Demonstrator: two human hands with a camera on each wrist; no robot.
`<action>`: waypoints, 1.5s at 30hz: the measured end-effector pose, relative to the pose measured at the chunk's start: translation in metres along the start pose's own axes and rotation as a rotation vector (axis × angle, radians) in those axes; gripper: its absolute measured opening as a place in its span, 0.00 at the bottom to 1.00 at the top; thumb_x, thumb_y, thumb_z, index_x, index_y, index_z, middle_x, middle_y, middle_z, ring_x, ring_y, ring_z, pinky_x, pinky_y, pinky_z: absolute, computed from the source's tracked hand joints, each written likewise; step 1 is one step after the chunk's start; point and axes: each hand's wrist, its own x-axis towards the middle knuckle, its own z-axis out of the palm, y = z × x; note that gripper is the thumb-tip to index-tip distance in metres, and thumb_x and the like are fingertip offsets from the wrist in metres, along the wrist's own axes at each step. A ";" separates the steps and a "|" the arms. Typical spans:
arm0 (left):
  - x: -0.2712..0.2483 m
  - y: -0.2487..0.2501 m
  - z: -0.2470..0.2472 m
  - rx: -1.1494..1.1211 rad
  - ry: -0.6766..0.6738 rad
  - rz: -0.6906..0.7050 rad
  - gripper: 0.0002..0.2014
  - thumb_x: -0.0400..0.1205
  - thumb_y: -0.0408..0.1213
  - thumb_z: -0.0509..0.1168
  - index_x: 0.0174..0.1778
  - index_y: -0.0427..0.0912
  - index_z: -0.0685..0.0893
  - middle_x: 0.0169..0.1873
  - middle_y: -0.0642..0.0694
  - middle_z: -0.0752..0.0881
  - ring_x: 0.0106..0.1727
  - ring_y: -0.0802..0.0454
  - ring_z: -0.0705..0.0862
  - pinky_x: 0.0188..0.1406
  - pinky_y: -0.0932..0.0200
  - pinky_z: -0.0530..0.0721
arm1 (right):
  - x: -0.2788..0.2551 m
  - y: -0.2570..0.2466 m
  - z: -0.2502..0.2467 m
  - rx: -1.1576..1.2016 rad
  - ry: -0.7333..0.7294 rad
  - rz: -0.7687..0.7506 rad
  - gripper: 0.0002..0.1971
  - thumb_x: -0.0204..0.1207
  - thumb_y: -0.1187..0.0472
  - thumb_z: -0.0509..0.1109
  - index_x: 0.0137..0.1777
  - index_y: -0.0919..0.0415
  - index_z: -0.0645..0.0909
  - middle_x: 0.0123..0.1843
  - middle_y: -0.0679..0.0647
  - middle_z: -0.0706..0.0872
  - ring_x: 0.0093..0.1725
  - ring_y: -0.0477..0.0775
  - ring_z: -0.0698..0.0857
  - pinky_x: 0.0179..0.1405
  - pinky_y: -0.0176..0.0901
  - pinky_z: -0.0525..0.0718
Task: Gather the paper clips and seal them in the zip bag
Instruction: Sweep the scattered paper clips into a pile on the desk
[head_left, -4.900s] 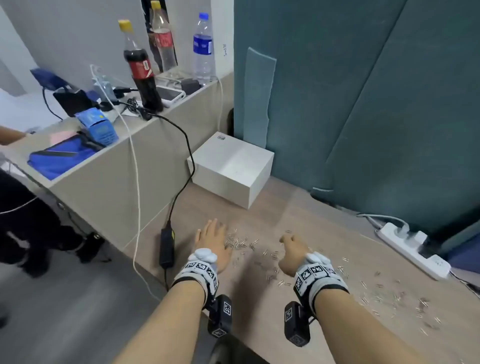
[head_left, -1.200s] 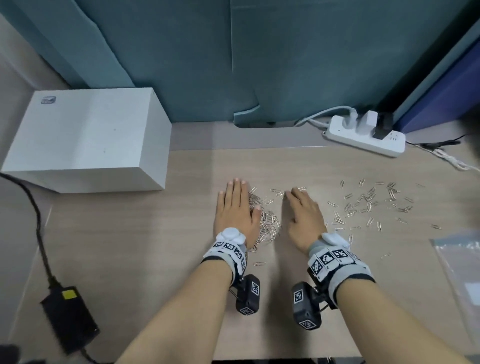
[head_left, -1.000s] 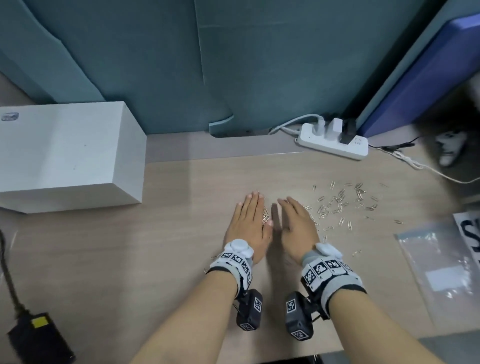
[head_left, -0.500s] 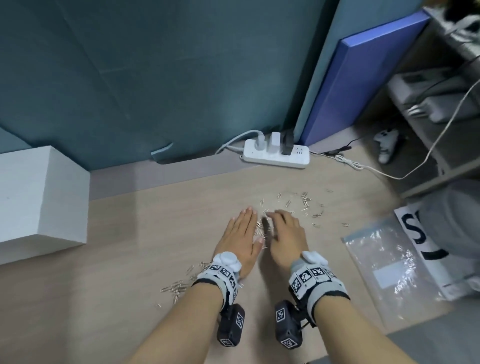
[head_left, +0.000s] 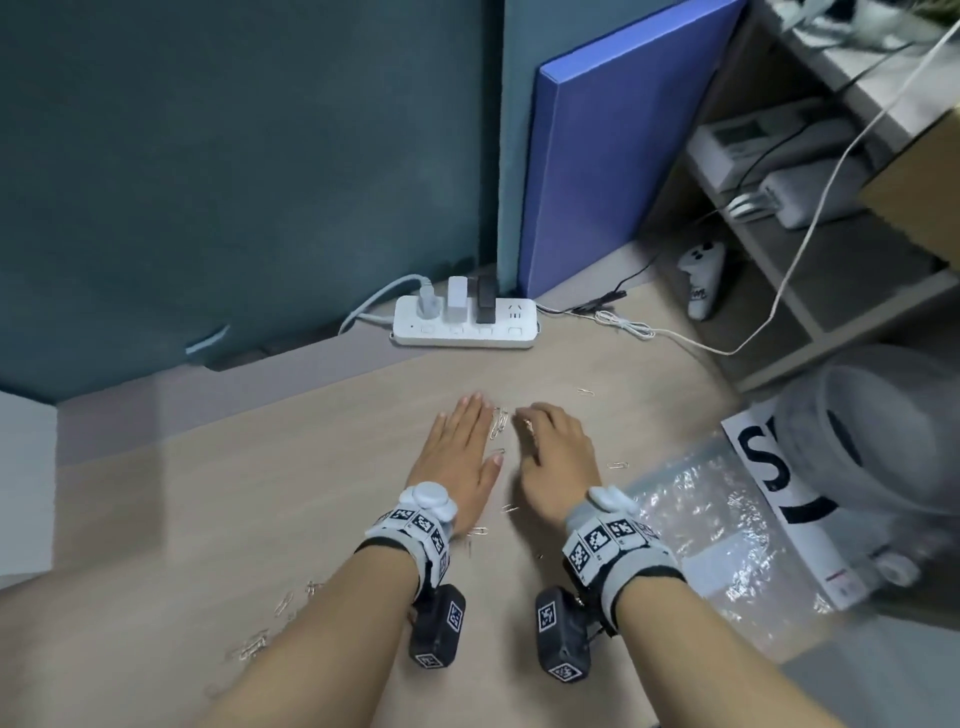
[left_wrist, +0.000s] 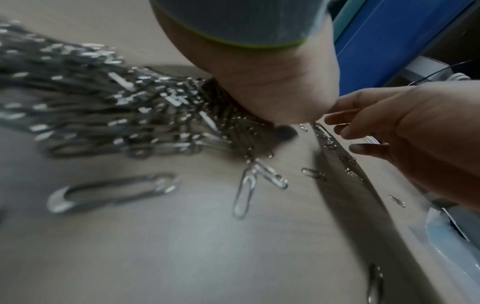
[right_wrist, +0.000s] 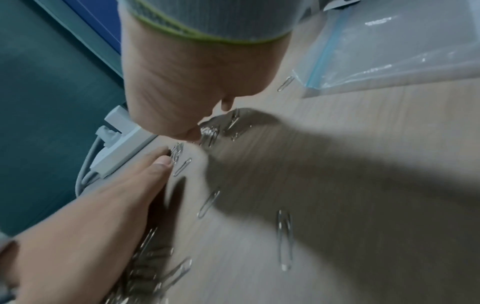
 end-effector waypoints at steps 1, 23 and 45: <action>0.008 0.003 -0.003 0.009 0.004 0.015 0.34 0.89 0.53 0.41 0.91 0.45 0.43 0.90 0.50 0.42 0.90 0.53 0.37 0.89 0.44 0.45 | 0.005 0.005 -0.005 -0.011 0.033 0.032 0.32 0.73 0.65 0.64 0.80 0.51 0.72 0.82 0.52 0.72 0.81 0.59 0.68 0.80 0.53 0.67; 0.023 0.006 -0.003 0.181 -0.061 0.220 0.29 0.92 0.51 0.41 0.90 0.55 0.42 0.90 0.51 0.41 0.90 0.50 0.39 0.89 0.44 0.41 | -0.038 -0.007 0.018 0.004 -0.067 0.325 0.44 0.79 0.62 0.61 0.90 0.61 0.39 0.91 0.61 0.34 0.90 0.64 0.34 0.89 0.56 0.37; -0.031 -0.035 0.001 0.205 -0.106 0.336 0.30 0.92 0.51 0.39 0.90 0.50 0.41 0.90 0.54 0.40 0.90 0.53 0.37 0.89 0.44 0.44 | -0.078 -0.030 0.052 -0.103 -0.203 0.087 0.42 0.82 0.61 0.55 0.90 0.53 0.35 0.91 0.49 0.31 0.89 0.52 0.30 0.87 0.58 0.32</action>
